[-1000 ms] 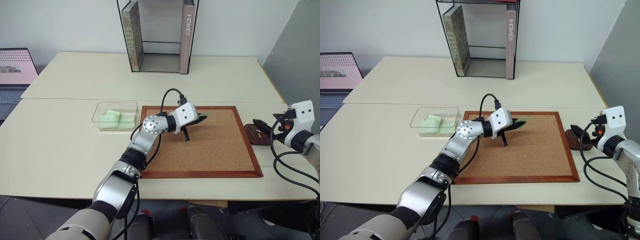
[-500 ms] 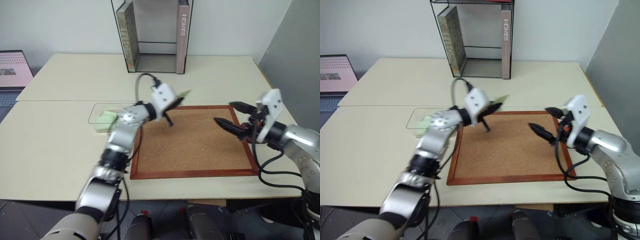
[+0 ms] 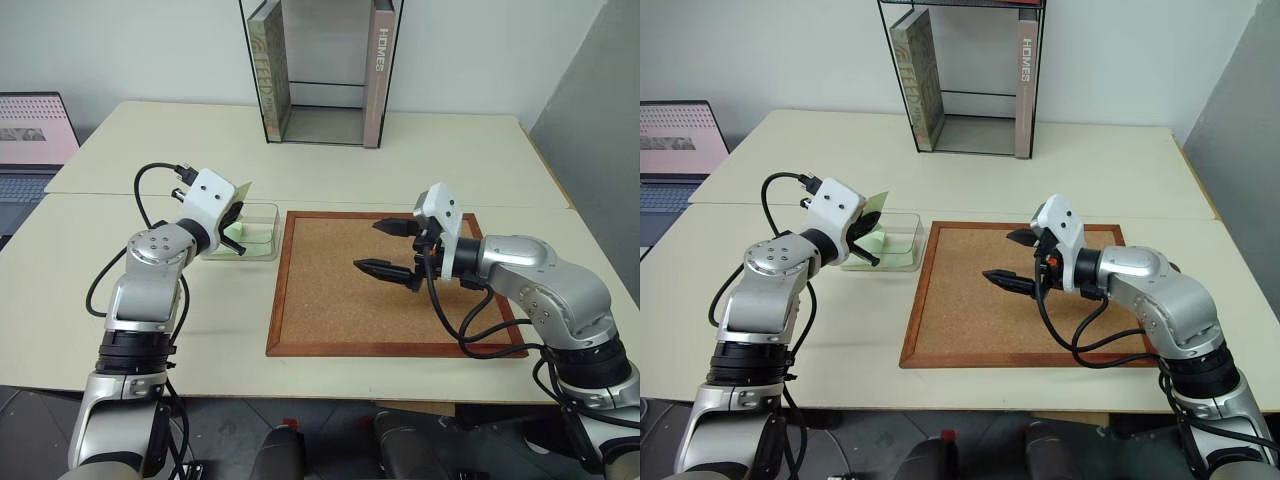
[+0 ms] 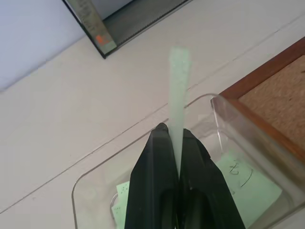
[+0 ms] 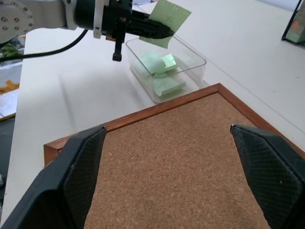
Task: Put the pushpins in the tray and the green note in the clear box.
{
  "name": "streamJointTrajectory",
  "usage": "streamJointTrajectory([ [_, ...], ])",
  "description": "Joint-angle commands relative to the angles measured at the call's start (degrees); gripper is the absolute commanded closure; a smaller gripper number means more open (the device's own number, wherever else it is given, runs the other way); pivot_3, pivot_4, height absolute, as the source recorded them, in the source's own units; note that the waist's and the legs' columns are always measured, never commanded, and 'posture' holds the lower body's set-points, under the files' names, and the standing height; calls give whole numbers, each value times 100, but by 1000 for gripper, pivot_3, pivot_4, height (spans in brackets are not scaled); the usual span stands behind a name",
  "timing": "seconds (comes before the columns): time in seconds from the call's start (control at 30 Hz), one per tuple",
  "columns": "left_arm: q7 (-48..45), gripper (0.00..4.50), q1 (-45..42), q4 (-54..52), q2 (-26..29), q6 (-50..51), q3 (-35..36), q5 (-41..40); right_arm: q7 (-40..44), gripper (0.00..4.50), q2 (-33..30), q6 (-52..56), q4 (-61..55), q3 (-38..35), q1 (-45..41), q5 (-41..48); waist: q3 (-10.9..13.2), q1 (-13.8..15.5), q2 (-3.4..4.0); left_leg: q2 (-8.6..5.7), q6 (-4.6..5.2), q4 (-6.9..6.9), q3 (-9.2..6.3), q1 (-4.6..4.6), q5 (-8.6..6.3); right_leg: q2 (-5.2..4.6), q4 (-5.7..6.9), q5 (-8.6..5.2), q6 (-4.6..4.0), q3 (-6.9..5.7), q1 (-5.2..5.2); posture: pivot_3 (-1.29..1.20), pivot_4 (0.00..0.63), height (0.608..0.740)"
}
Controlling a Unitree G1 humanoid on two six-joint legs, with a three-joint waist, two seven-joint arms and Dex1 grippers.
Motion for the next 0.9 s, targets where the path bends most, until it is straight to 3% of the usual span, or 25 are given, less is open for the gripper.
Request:
streamJointTrajectory([
  [0.03,-14,4500,-72,-7,51,128,112,-195,93,71,-30,-21,-145,-33,-119,-44,0,0,0,0,0,1,0,-1,0,0,0,0,0,-1,0,0,150,740],
  [0.1,-24,4500,-89,21,62,140,88,-240,84,71,-23,7,-178,-42,-110,-46,0,0,0,0,0,2,-3,-3,0,0,0,0,0,-3,0,0,150,740],
  [0.2,-66,4063,-90,-45,86,250,68,-336,64,0,-28,69,-235,-74,-86,-39,0,-1,0,0,0,3,-3,-2,0,0,2,0,0,-3,0,0,150,740],
  [0.67,14,1319,63,-647,245,720,151,-567,138,0,91,74,-115,-88,-217,-77,0,-9,0,0,0,4,-3,-2,0,0,3,1,0,-3,-1,0,150,740],
  [0.9,88,1319,57,-1091,380,661,141,-583,13,0,240,-155,-96,-212,-189,-175,0,-10,-1,1,0,3,-4,-3,0,0,2,1,0,-3,-2,0,150,740],
])
